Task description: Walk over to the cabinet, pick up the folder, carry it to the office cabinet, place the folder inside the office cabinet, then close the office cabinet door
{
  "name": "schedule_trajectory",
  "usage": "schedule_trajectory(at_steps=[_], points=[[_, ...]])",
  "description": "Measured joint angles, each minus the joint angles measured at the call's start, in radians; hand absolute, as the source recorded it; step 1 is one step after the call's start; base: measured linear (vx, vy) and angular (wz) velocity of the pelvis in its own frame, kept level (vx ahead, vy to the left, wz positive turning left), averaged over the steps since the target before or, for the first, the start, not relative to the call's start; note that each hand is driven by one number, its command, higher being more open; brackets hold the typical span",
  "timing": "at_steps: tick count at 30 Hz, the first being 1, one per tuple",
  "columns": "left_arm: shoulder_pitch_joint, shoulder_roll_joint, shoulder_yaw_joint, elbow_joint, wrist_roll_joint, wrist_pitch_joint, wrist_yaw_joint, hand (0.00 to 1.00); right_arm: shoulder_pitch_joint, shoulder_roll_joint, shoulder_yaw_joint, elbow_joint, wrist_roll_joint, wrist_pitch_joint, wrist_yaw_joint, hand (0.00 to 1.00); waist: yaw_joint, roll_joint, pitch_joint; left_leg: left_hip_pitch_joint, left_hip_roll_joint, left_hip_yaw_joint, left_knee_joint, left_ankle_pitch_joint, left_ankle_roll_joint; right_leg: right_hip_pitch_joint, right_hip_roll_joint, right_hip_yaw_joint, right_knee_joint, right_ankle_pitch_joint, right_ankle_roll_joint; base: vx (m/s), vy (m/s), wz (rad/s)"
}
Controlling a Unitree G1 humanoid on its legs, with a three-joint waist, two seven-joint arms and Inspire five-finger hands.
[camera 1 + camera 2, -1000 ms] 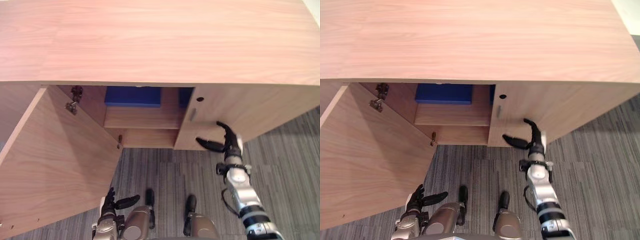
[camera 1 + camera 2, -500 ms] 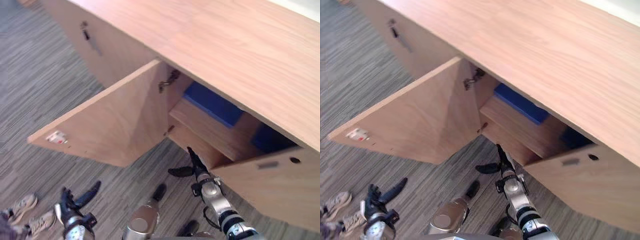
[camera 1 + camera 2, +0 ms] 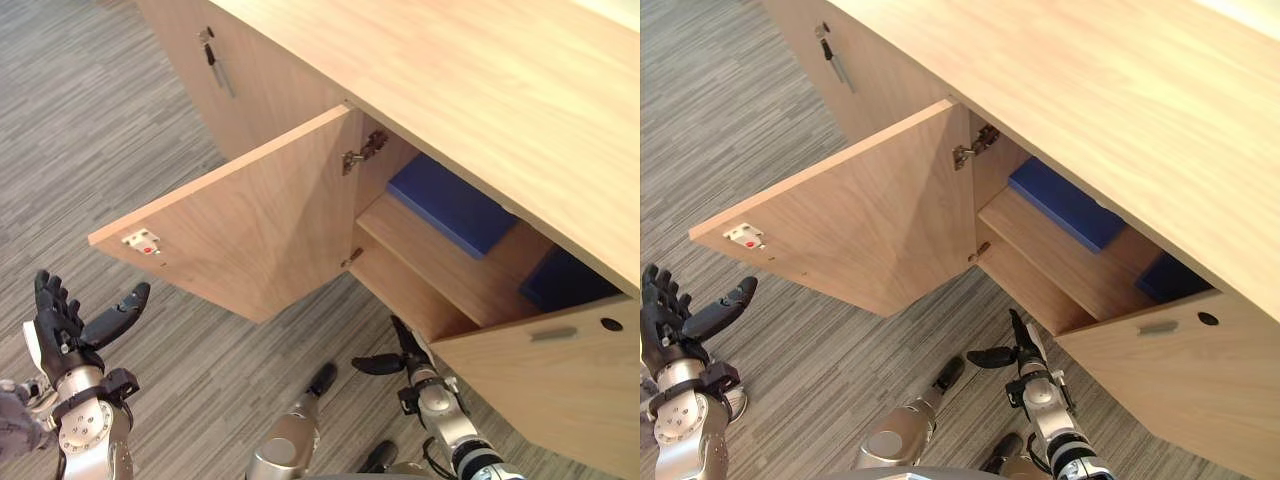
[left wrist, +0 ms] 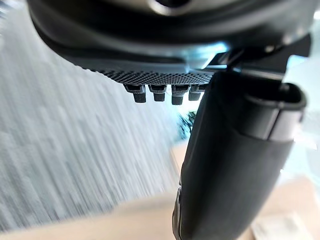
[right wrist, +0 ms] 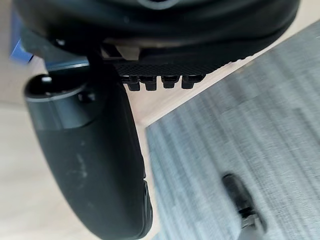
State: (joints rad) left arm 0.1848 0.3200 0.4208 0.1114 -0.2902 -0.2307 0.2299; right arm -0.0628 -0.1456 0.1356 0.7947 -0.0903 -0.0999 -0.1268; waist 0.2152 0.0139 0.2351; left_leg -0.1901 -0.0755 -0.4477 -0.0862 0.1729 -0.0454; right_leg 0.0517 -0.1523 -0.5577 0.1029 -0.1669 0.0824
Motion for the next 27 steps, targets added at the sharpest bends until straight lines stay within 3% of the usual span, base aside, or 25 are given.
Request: schedule_trajectory(at_steps=[8,12,14,17,19,21,27], points=[[-0.042,0.072,-0.060,0.005,0.053,0.008,-0.008,1.00,0.123,-0.015,-0.061,-0.029,0.028,0.000,0.019,1.00,-0.041,-0.002,-0.023,0.000,0.025,0.023,0.000,-0.001,-0.005,-0.013,0.023,0.030,0.002,-0.002,-0.003,-0.05,-0.037,-0.11],[-0.041,0.063,-0.102,0.013,0.053,0.011,0.004,1.00,0.145,-0.003,-0.064,-0.029,0.030,0.000,0.022,1.00,-0.040,-0.010,-0.051,-0.001,0.042,0.025,0.000,0.002,-0.012,-0.016,0.027,0.033,0.007,-0.003,-0.008,-0.06,-0.039,-0.02],[-0.026,0.032,-0.109,0.003,0.053,0.008,0.006,1.00,0.144,0.009,-0.064,-0.029,0.030,0.000,0.023,1.00,-0.040,-0.014,-0.059,0.002,0.047,0.031,-0.001,0.004,-0.015,-0.018,0.030,0.039,0.009,-0.002,-0.010,-0.08,-0.015,-0.13],[0.049,-0.087,-0.117,-0.079,0.038,0.000,0.014,1.00,0.145,0.038,-0.070,-0.071,0.029,0.000,0.022,1.00,-0.040,-0.018,-0.064,0.012,0.059,0.062,-0.002,0.002,-0.020,-0.028,0.031,0.071,0.018,0.005,-0.014,-0.10,0.005,-0.28],[0.133,-0.168,-0.144,-0.154,0.028,-0.031,0.016,1.00,0.153,0.055,-0.071,-0.102,0.029,0.000,0.019,1.00,-0.040,-0.021,-0.066,0.010,0.068,0.096,-0.006,-0.005,-0.029,-0.042,0.033,0.095,0.020,0.012,-0.015,-0.12,0.030,-0.31],[0.237,-0.234,-0.232,-0.205,-0.006,-0.070,0.016,1.00,0.162,0.082,-0.091,-0.102,0.029,0.000,0.014,1.00,-0.040,-0.021,-0.066,0.014,0.071,0.119,-0.006,0.004,-0.018,-0.048,0.032,0.111,0.018,0.025,-0.012,-0.11,0.040,-0.21],[0.310,-0.237,-0.400,-0.129,-0.011,-0.026,-0.003,1.00,0.181,0.125,-0.102,-0.102,0.029,0.001,-0.001,1.00,-0.046,-0.021,-0.066,0.012,0.095,0.221,-0.006,0.017,-0.016,-0.078,0.035,0.178,0.014,0.045,0.000,-0.10,0.048,-0.28]])
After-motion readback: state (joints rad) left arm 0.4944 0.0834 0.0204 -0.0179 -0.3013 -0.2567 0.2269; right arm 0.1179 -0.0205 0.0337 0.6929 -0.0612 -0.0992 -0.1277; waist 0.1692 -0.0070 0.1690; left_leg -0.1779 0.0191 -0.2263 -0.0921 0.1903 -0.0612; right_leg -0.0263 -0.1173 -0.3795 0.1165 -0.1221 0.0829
